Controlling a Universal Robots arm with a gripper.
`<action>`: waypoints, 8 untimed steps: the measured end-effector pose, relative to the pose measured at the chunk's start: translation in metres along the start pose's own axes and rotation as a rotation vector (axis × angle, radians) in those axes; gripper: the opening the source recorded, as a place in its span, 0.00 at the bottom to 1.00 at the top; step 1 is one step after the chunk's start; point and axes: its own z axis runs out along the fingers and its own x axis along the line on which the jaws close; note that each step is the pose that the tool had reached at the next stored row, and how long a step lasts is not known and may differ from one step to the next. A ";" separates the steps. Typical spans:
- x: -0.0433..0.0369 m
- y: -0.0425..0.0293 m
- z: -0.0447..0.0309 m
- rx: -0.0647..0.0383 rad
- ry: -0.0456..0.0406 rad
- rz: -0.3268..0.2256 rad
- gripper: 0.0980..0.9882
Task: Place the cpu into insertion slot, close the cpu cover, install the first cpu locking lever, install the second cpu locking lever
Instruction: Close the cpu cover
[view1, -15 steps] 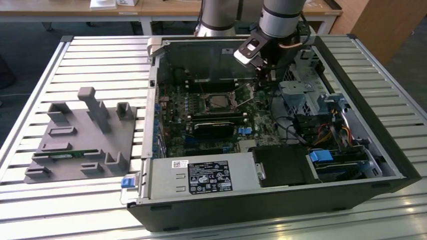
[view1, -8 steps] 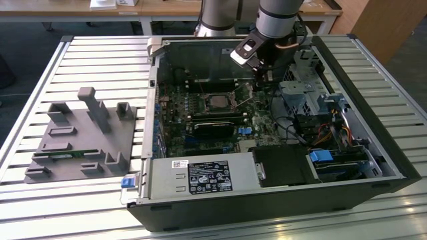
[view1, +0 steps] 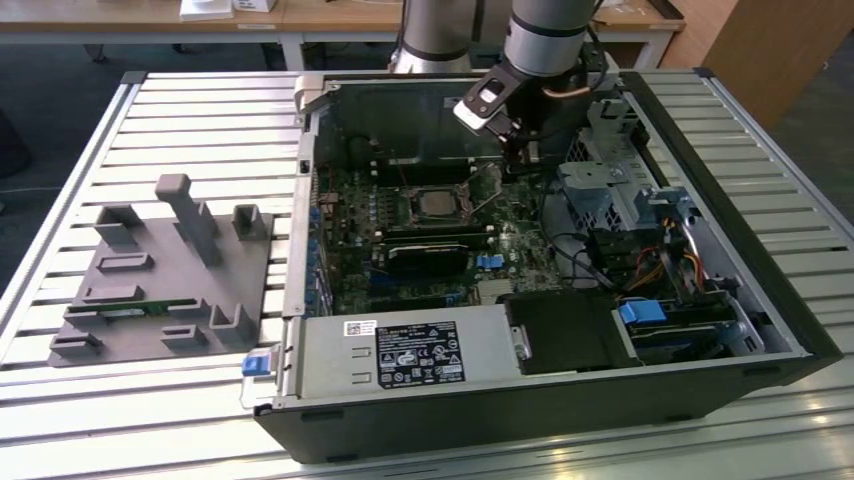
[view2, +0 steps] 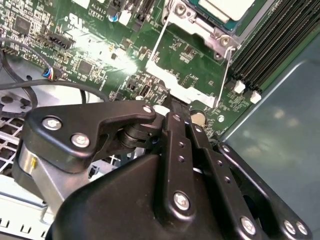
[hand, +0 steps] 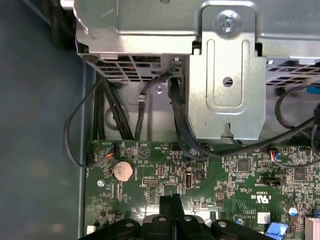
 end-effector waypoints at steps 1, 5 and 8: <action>0.0000 -0.0006 0.0000 0.000 0.0000 0.000 0.01; 0.0000 -0.0028 -0.0001 0.000 0.0000 0.000 0.01; 0.0001 -0.0035 -0.0001 0.000 -0.0001 0.000 0.01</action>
